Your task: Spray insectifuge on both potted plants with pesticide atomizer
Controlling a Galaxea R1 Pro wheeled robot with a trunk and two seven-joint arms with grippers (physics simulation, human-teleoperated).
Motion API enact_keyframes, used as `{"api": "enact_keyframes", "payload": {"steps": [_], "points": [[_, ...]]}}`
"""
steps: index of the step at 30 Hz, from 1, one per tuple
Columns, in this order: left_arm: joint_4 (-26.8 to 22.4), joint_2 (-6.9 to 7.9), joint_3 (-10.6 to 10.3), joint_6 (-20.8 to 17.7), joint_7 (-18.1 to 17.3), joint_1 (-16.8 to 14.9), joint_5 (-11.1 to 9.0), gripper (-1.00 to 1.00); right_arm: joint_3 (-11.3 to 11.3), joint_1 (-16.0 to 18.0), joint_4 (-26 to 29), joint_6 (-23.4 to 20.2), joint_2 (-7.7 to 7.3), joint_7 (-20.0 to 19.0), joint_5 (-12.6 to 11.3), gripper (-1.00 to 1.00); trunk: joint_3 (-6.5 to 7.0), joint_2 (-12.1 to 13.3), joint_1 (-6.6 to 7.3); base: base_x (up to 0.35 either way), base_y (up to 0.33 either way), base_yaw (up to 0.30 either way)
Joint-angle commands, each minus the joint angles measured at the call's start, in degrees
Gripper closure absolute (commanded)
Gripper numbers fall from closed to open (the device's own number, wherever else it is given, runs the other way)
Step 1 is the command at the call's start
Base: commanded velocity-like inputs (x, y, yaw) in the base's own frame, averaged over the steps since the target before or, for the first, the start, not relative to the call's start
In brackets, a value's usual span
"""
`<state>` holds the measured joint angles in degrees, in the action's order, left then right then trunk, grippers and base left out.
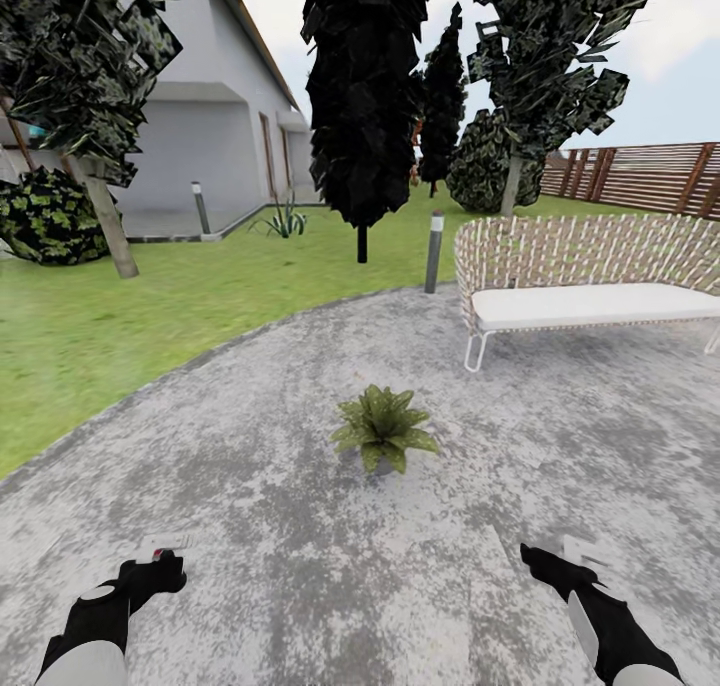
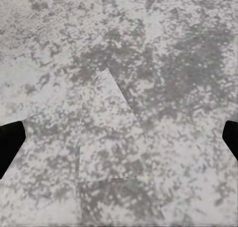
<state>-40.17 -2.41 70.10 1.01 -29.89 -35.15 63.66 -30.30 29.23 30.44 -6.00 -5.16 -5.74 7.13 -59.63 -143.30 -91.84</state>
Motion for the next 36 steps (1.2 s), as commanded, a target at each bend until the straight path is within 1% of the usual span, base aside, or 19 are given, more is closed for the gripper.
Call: {"api": "enact_keyframes", "payload": {"steps": [1,8,16,36], "points": [[-0.1,-0.05,0.4,0.1,-0.3,-0.1,0.3,1.0,-0.5,0.0,0.1,-0.3,0.06,-0.5,0.6,-1.0,0.04,0.0,0.02,-0.029,0.305,0.0],[-0.3,0.11,0.3,0.1,-0.3,-0.1,0.2,1.0,-0.5,0.0,0.1,-0.3,0.06,-0.4,0.6,-1.0,0.42,0.0,0.02,-0.005,0.313,0.0],[-0.4,0.12,0.4,0.1,-0.3,-0.1,0.2,1.0,-0.5,0.0,0.1,-0.3,0.06,-0.3,0.6,-1.0,0.44,0.0,0.02,0.053,0.319,0.0],[-0.4,0.13,0.3,0.1,-0.3,-0.1,0.2,1.0,-0.5,0.0,0.2,-0.3,-0.01,-0.3,0.7,-1.0,0.44,0.0,0.02,0.001,0.302,0.0]]}}
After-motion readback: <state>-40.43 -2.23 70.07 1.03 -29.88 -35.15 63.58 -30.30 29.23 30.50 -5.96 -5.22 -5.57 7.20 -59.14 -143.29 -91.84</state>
